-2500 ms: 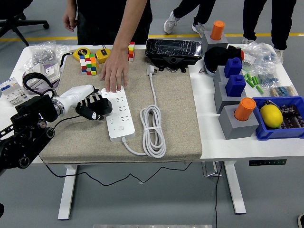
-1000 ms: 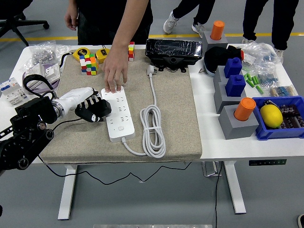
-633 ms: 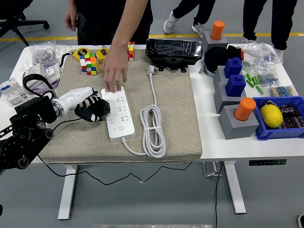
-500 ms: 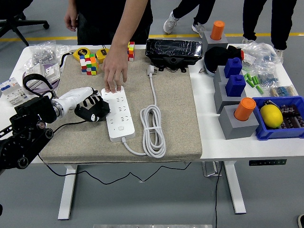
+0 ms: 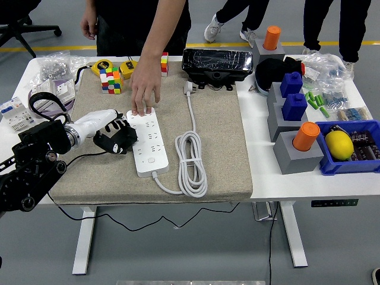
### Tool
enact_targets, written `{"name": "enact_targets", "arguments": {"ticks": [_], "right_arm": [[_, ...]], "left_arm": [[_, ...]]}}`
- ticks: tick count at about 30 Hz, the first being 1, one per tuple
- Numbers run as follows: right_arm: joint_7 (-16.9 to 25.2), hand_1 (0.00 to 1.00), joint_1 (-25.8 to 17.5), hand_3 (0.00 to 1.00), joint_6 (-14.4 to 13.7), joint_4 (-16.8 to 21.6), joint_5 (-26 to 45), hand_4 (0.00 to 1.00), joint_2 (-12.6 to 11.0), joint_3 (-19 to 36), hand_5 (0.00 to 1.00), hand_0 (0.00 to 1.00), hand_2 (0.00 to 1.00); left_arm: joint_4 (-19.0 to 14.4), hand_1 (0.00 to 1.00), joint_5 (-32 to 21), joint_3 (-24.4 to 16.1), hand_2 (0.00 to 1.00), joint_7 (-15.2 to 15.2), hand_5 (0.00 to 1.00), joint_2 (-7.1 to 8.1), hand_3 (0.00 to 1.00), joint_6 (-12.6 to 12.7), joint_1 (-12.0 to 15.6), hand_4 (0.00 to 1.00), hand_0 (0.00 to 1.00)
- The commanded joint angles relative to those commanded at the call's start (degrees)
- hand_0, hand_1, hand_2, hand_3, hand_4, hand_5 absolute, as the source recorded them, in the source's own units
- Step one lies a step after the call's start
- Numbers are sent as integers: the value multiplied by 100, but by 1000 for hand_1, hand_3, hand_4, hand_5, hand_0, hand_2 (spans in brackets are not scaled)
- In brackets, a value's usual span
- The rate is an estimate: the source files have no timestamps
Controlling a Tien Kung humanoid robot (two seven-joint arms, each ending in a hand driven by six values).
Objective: Pick up the plug,place it near the board,insert it into the board,press the button
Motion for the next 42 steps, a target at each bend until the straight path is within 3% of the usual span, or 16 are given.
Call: {"name": "enact_targets", "arguments": {"ticks": [1, 2, 7, 8, 13, 14, 17, 20, 23, 25, 29, 31, 37, 42], "right_arm": [[-1, 753, -1, 771, 3, 0, 2, 998, 1, -5, 998, 769, 749], [-1, 751, -1, 770, 4, 0, 4, 998, 1, -9, 998, 769, 749], [2, 751, -7, 770, 5, 0, 8, 998, 11, -23, 998, 769, 749], [5, 751, -6, 770, 5, 0, 17, 998, 13, -32, 998, 769, 746], [4, 751, -4, 770, 1, 0, 2, 998, 24, -19, 998, 769, 746], [7, 750, -6, 769, -1, 0, 0, 998, 28, -15, 998, 769, 747], [9, 750, -17, 769, 0, 0, -12, 998, 40, -5, 998, 769, 747], [17, 750, -36, 769, 4, 0, -31, 998, 62, 17, 998, 769, 747], [21, 750, -53, 769, 10, 0, -62, 998, 81, 38, 998, 769, 747], [20, 750, -62, 769, 12, 0, -100, 998, 99, 80, 998, 769, 747], [40, 749, -43, 769, 14, 0, -89, 998, 120, 81, 998, 769, 746], [49, 749, -36, 769, 11, 0, -67, 998, 125, 79, 998, 769, 746], [30, 749, -41, 769, 23, 0, -73, 998, 126, 103, 998, 769, 745], [28, 748, -51, 769, 32, 0, -73, 998, 125, 116, 998, 769, 745]], "left_arm": [[-36, 684, -15, -15, 668, 6, 115, 10, 661, -24, 10, 985, 539], [-49, 689, -22, -24, 716, 7, 159, 12, 730, -33, 15, 998, 557], [-141, 689, -125, -118, 716, 14, 159, 23, 730, -186, 43, 998, 557], [-164, 808, -180, -147, 811, 14, 531, 26, 857, -228, 57, 998, 715], [-298, 808, -582, -460, 811, 10, 531, -33, 857, -149, 208, 998, 715], [-360, 980, -719, -590, 972, -25, 966, -79, 963, 9, 293, 998, 907], [-530, 980, -1090, -891, 972, -146, 966, -215, 963, 471, 504, 998, 907], [-811, 998, -1449, -1293, 995, -241, 998, -411, 992, 1110, 801, 998, 947], [-1207, 998, -1663, -1622, 995, -91, 998, -597, 992, 1822, 1099, 998, 947], [-1499, 998, -1585, -1784, 995, 180, 998, -730, 992, 2288, 1299, 998, 947], [-2280, 998, -921, -2043, 986, 1050, 998, -1060, 981, 3256, 1849, 998, 954], [-2599, 998, -541, -2037, 986, 1454, 998, -1122, 981, 3523, 2080, 998, 954], [-3448, 988, 519, -1858, 975, 2767, 998, -1024, 964, 2976, 2701, 998, 962], [-3954, 985, 643, -1638, 973, 3435, 998, -835, 956, 2080, 3061, 998, 972]]}}
